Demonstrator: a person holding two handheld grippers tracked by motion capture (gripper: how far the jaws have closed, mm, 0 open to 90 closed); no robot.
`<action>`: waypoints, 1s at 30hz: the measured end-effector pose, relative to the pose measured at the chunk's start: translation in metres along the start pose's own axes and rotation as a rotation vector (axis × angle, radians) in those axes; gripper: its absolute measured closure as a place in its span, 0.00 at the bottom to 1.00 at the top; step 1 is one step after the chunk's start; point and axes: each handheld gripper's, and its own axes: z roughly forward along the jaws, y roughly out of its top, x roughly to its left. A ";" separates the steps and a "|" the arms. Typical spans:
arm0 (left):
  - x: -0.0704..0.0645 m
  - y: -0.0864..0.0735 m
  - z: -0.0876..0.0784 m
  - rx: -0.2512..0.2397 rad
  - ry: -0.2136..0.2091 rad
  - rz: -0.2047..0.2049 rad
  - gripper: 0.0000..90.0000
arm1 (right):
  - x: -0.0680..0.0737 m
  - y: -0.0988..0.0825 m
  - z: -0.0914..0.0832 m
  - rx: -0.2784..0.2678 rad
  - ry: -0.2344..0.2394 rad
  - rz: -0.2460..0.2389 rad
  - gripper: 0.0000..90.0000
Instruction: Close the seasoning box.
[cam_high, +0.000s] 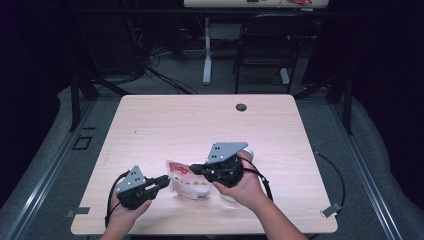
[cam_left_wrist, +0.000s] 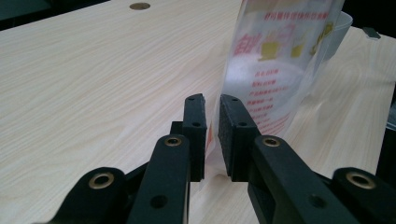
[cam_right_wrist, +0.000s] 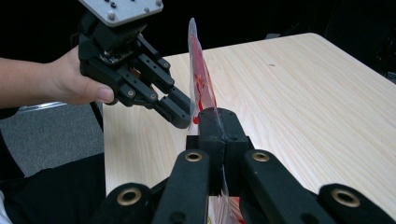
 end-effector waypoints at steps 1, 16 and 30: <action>0.000 0.000 0.000 0.000 0.003 0.001 0.89 | 0.000 0.001 -0.001 0.001 -0.002 -0.004 1.00; 0.002 -0.014 0.010 0.036 -0.028 -0.006 0.71 | 0.000 0.007 -0.011 -0.020 -0.011 -0.017 1.00; 0.001 -0.016 0.023 0.044 -0.111 0.003 0.46 | 0.001 0.010 -0.014 -0.023 -0.010 -0.024 1.00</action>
